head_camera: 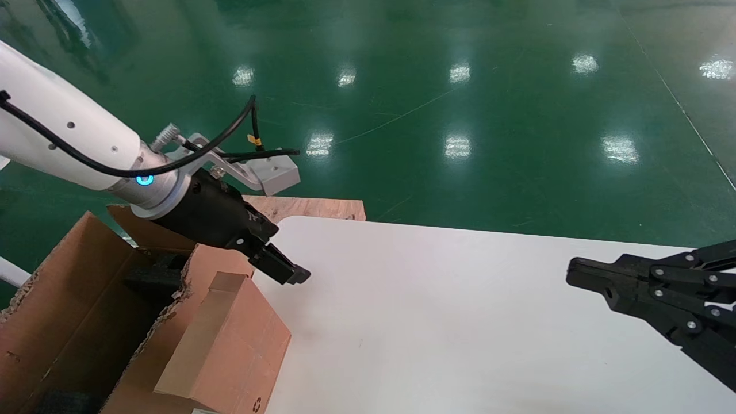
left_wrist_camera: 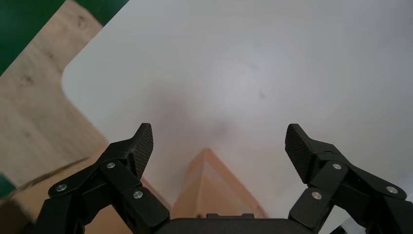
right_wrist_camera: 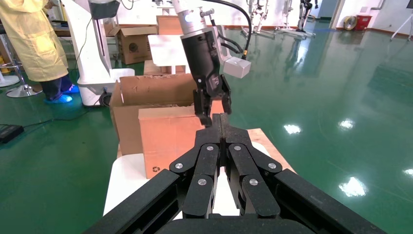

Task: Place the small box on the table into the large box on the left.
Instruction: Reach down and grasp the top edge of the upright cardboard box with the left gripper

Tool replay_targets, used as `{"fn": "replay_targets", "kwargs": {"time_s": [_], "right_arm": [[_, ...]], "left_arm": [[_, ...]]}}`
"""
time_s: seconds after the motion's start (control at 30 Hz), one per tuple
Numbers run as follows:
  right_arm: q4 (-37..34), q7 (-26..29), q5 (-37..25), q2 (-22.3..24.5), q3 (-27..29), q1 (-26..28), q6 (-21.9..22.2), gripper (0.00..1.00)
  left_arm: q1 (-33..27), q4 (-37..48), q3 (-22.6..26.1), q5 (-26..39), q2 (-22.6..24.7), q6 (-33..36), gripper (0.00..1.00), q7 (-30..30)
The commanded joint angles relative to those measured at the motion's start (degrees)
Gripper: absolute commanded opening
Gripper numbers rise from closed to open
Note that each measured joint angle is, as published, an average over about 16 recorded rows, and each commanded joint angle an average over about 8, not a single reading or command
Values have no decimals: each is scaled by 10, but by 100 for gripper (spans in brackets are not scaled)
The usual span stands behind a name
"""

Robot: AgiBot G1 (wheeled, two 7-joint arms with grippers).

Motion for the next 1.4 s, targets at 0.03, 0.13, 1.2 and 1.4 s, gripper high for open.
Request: {"fn": "replay_targets", "kwargs": {"time_s": [0.03, 0.13, 1.2, 1.4], "right_arm": [[0, 0, 0, 0, 0, 0, 0, 0], [0, 0, 0, 0, 0, 0, 0, 0], [0, 0, 0, 0, -1, 0, 0, 0], [0, 0, 0, 0, -1, 0, 0, 0]], "left_arm": [[-19, 0, 25, -1, -2, -2, 100, -10], [-42, 0, 52, -10, -8, -2, 100, -14], [-187, -4, 298, -77, -44, -15, 100, 13], [-201, -4, 320, -87, -42, -18, 100, 15]]}}
